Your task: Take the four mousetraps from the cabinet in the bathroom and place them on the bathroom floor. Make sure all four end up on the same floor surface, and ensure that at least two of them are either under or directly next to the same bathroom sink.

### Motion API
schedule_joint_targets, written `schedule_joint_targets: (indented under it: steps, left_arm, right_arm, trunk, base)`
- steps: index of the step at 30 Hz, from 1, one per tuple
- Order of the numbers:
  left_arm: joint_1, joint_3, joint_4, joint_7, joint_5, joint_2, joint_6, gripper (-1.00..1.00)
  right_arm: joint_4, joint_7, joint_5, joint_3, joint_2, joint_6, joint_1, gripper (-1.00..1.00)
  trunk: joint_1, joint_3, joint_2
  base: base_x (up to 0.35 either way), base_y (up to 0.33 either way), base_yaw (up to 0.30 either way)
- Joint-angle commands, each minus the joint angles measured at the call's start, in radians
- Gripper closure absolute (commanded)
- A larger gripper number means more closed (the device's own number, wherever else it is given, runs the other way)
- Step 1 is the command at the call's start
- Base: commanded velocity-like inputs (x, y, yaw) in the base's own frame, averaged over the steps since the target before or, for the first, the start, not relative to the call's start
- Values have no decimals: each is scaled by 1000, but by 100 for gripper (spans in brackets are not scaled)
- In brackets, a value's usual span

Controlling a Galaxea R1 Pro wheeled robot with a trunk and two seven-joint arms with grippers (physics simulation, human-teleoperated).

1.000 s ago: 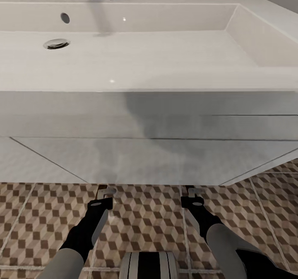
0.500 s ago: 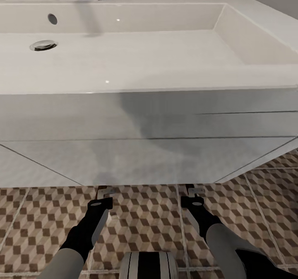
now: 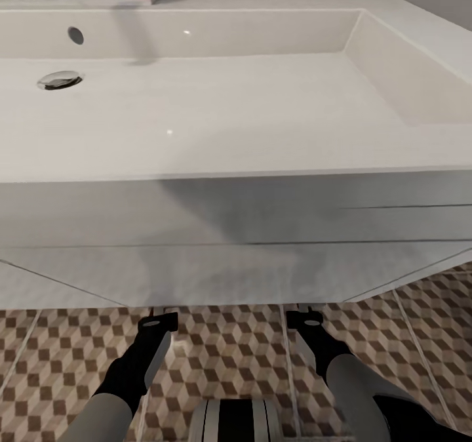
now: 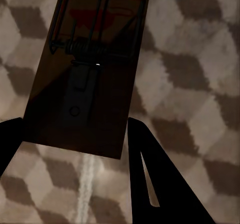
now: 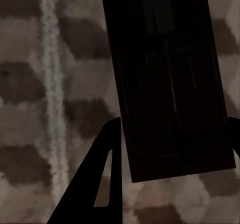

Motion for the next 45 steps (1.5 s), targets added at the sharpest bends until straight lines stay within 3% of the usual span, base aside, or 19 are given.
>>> schedule_joint_targets:
  steps: [1, 26, 37, 45]
  left_arm:
    - [0, -4, -2, 7, 7, 1, 5, 100]
    - [0, -2, 4, 7, 8, 1, 5, 100]
    - [20, -4, -57, 28, 7, -1, 25, 100]
    - [21, -6, -101, 26, 13, -1, 42, 100]
  right_arm:
    - [-2, 2, 8, -7, 1, 6, 0, 100]
    - [-2, 10, 6, -10, 1, 7, 0, 100]
    - [-25, 19, 8, -8, 8, 35, 0, 100]
    - [-70, 20, 17, -11, 31, 45, 0, 100]
  trunk:
    - [0, -1, 0]
    - [0, -1, 0]
    - [0, -1, 0]
    - [0, -1, 0]
  base:
    - [54, 0, 0]
    - [5, 0, 0]
    - [0, 0, 0]
    - [0, 0, 0]
